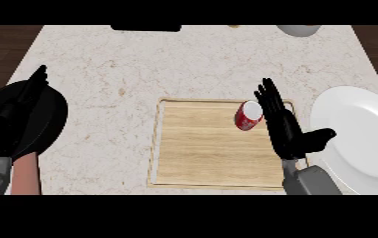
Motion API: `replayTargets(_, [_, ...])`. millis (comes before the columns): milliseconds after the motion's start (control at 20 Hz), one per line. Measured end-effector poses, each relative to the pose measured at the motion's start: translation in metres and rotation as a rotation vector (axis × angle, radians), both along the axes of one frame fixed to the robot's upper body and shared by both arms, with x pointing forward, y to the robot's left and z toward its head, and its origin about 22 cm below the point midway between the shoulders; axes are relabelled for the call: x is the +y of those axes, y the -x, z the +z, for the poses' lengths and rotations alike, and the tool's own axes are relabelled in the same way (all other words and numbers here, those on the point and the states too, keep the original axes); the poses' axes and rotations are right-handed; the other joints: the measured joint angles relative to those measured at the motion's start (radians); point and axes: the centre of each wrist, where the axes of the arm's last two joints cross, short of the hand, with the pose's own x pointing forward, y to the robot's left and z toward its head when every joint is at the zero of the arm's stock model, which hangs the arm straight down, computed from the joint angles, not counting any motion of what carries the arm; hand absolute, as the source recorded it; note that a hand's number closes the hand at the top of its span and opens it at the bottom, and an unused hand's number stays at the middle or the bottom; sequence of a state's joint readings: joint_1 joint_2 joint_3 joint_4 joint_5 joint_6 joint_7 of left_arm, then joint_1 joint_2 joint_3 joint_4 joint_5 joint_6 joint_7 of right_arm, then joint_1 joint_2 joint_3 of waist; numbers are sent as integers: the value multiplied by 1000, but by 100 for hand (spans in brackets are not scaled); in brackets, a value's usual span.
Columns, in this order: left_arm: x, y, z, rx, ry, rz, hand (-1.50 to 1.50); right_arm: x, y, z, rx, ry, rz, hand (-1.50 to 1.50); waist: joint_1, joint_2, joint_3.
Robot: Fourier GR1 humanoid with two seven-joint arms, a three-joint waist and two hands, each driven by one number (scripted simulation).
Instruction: Pick the can from the tray and place it in the plate
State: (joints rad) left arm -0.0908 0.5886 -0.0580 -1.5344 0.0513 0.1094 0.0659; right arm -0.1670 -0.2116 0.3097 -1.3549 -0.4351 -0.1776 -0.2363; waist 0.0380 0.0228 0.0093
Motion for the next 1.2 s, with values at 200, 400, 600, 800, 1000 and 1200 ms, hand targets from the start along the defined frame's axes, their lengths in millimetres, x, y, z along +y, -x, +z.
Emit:
replayTargets(200, [-13, 3, -18, 54, 79, 40, 0, 5, -19, 28, -38, 11, 253, 150, -5, -11, -6])
replayTargets(400, [-31, 9, -43, 140, 187, 66, 0, 0, -45, 86, -239, 248, 469, 150, 3, -35, -21])
replayTargets(600, [-52, 12, -62, 204, 279, 93, 0, -19, -57, 110, -472, 577, 482, 150, -9, -31, -17])
replayTargets(800, [-74, 11, -68, 212, 333, 101, 0, -32, -57, 64, -393, 346, 491, -150, -8, -11, -9])
replayTargets(1000, [-85, 11, -74, 226, 353, 108, 0, -55, -61, 42, -404, 222, 640, -150, -5, -8, -7])
replayTargets(1200, [-90, 11, -77, 230, 351, 114, 0, -66, -73, 50, -449, 405, 742, -150, -5, -11, -7])
